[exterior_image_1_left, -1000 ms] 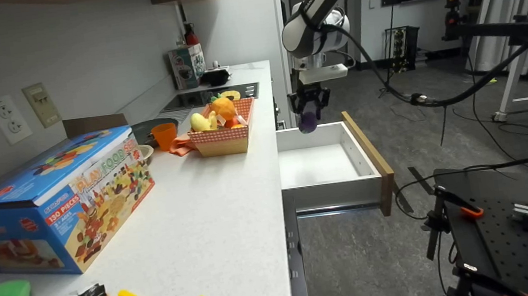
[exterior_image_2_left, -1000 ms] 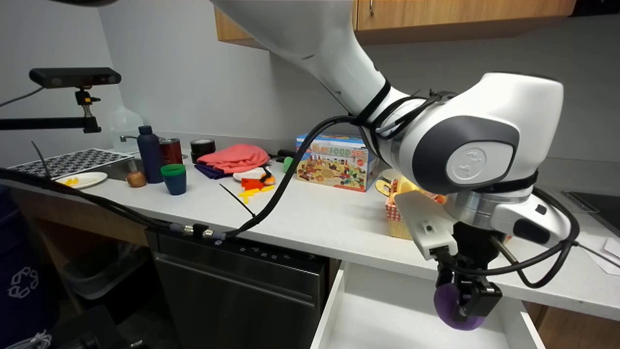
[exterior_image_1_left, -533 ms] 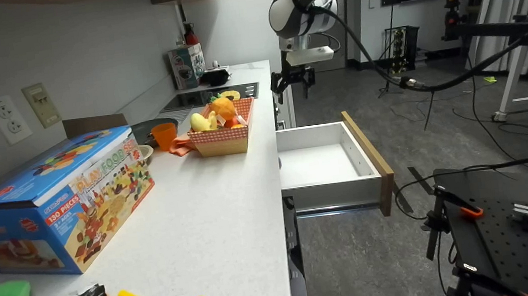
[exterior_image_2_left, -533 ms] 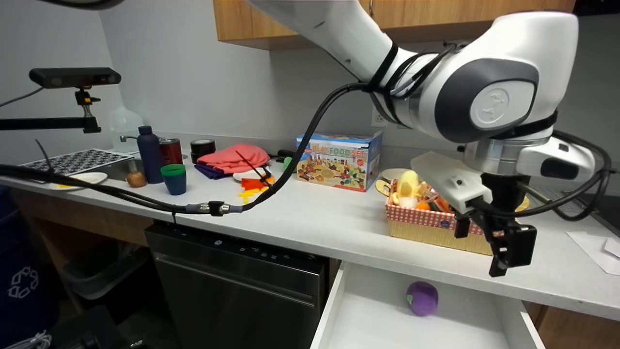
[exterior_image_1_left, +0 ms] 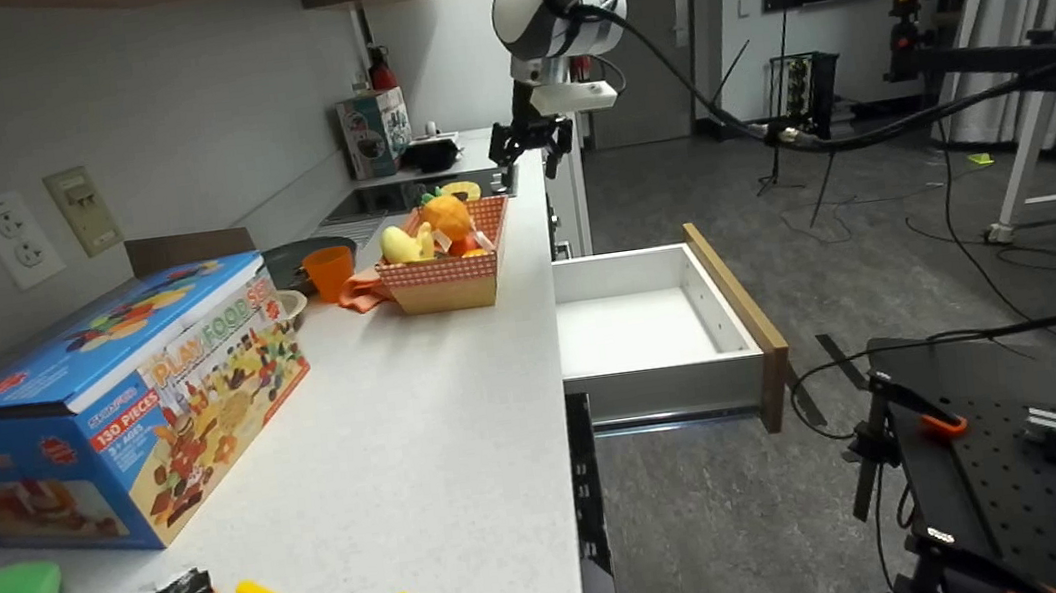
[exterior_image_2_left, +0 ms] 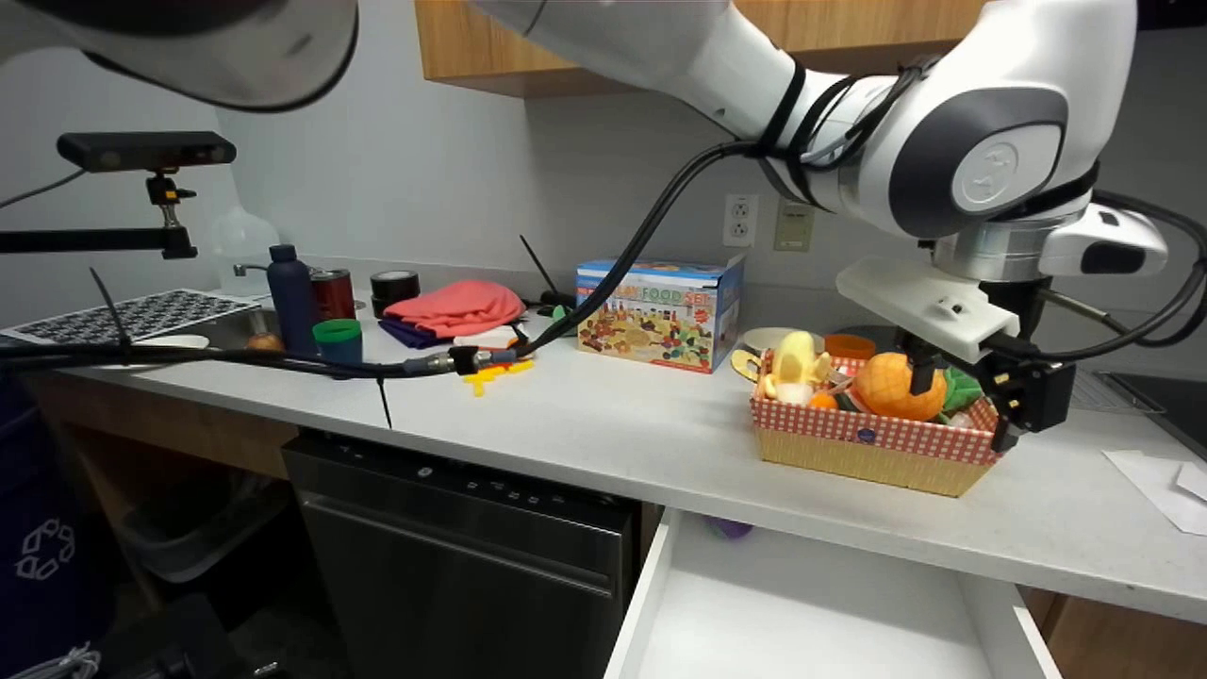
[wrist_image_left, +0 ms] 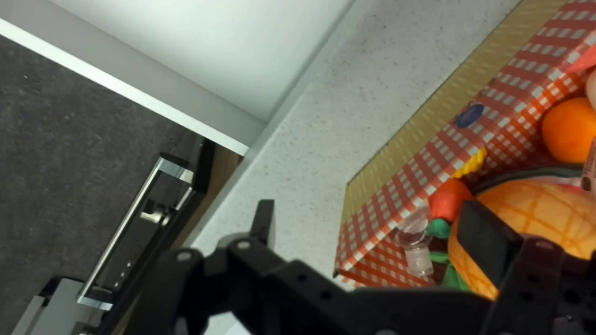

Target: Open the drawer, then put the purple and pineapple plushies in the drawer and then close the drawer

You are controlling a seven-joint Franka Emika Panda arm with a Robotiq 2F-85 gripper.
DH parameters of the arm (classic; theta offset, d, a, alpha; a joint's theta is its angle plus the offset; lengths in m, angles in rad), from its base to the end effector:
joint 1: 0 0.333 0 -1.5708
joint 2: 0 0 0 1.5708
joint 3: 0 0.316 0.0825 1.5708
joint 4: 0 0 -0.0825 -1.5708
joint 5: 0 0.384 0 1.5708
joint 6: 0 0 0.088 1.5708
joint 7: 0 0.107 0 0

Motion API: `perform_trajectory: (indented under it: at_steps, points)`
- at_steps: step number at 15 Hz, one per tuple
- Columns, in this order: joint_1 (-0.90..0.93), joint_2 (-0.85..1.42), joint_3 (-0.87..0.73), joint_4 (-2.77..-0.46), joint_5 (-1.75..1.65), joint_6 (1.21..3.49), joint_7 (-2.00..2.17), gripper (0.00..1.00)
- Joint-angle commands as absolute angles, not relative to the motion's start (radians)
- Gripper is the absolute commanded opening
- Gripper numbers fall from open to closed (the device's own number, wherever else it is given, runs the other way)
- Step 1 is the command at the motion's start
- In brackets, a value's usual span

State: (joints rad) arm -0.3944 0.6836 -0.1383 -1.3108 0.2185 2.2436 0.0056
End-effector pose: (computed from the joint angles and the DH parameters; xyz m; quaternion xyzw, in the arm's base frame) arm 0.6700 -0.3574 0.3648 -0.9447 0.2977 -0.1366 0.0171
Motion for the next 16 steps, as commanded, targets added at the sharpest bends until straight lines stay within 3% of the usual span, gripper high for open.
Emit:
perform_trajectory:
  at_steps: [1,11,16]
  points:
    - [-0.429,0.834,-0.086,-1.077,0.248,2.183,-0.057,1.0]
    - [-0.419,1.069,0.018,-0.649,0.234,1.982,-0.181,1.0]
    - [-0.423,1.136,0.04,-0.558,0.226,1.924,-0.209,1.0]
